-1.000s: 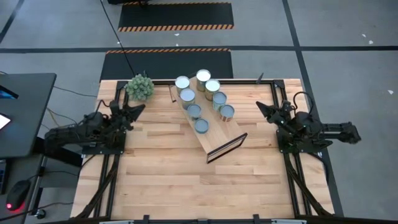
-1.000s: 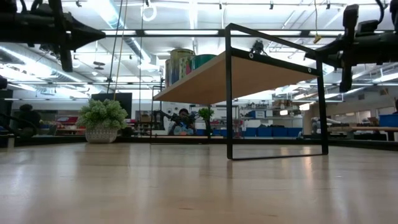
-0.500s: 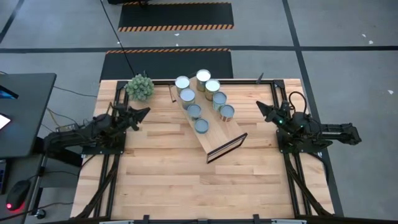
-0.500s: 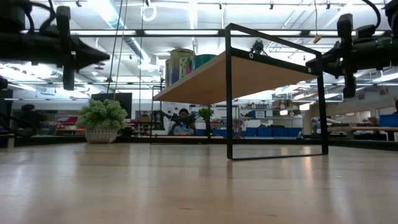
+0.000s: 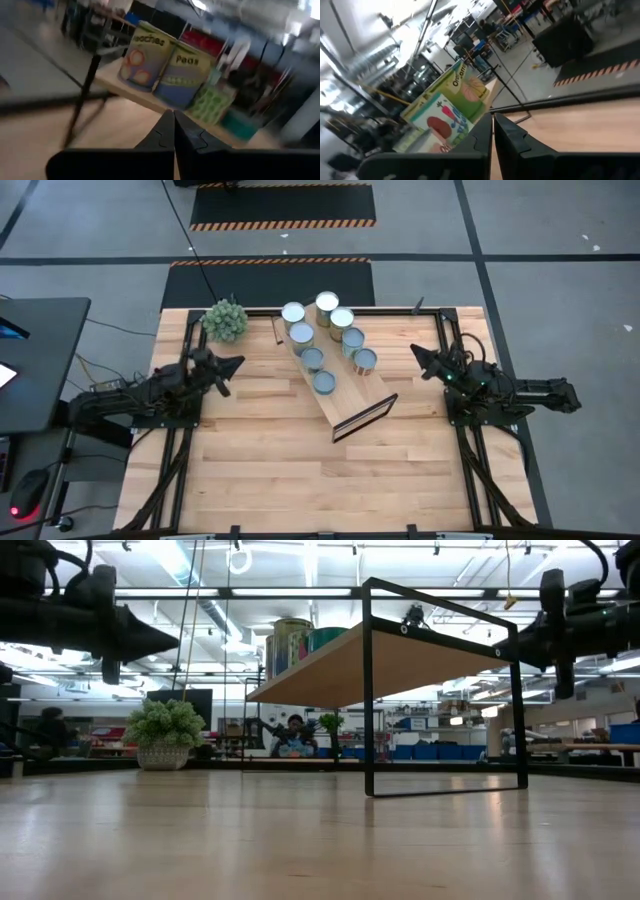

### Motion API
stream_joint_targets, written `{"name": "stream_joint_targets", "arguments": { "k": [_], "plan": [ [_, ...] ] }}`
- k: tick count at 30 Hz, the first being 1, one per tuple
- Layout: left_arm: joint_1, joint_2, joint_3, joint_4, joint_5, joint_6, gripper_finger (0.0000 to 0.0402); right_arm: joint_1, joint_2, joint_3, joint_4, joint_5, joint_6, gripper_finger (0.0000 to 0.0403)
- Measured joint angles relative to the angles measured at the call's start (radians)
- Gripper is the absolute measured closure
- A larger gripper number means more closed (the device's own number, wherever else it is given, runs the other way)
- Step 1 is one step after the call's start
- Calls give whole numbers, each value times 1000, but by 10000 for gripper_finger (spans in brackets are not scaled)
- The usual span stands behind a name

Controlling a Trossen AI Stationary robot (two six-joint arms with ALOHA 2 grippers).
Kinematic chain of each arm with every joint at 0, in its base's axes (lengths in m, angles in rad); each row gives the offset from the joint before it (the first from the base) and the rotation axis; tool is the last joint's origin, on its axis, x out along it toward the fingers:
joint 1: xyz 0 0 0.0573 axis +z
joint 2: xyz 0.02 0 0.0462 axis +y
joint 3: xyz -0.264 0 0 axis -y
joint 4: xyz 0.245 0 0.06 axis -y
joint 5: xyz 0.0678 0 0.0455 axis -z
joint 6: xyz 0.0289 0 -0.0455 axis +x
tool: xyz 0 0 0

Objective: Pick and place cans onto a shelf
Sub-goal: Return to Home position

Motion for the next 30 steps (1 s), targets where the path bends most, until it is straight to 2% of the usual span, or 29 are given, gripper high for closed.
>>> {"name": "stream_joint_targets", "arguments": {
  "k": [5,8,30],
  "plan": [
    [0,23,0,-2,1,448,400,0,0,0,3,-1,-121,379],
    [0,23,0,-1,1,576,400,0,0,0,3,-1,-133,379],
    [0,23,-1,15,0,598,399,0,0,0,3,-1,-135,378]
  ]
}}
